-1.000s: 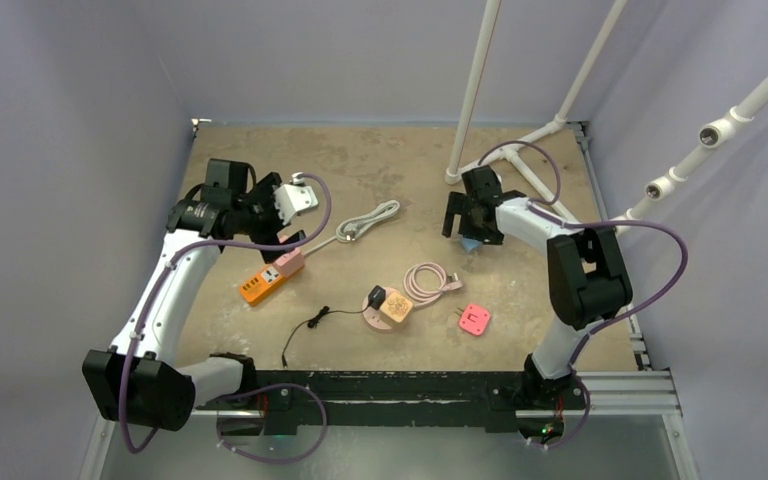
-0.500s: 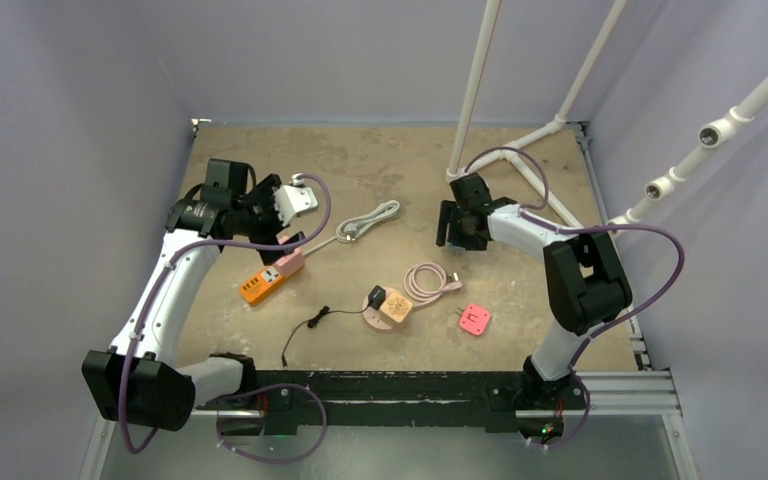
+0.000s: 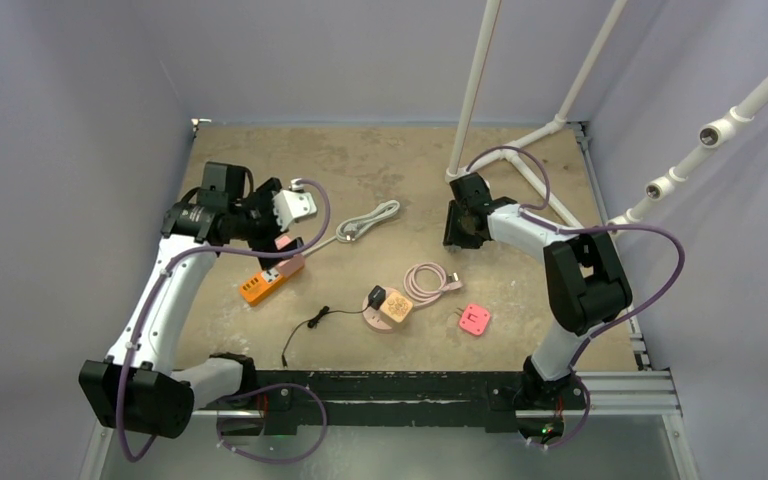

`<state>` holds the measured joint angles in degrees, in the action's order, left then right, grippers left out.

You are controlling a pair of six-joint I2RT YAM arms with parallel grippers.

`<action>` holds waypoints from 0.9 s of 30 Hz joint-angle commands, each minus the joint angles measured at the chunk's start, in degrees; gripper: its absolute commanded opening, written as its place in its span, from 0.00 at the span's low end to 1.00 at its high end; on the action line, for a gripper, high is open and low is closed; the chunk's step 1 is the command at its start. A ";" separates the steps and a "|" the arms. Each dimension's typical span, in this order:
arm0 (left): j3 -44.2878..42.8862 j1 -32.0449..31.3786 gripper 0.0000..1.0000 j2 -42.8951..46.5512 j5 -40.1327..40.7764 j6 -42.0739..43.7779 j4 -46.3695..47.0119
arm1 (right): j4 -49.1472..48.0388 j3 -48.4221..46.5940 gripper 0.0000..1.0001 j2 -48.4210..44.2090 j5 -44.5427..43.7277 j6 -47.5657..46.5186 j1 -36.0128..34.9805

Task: Insert the plug
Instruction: Pick up the plug from the center of the board.

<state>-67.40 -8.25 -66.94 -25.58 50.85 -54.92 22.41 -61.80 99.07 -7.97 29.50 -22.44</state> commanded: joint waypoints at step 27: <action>-2.84 0.42 0.99 17.09 -22.01 -59.42 35.23 | -24.02 -11.23 0.09 -25.43 -2.80 -13.12 -38.07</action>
<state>-65.58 -8.25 -50.63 -43.59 16.27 -28.10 3.70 -74.02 74.83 -1.34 20.69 -56.62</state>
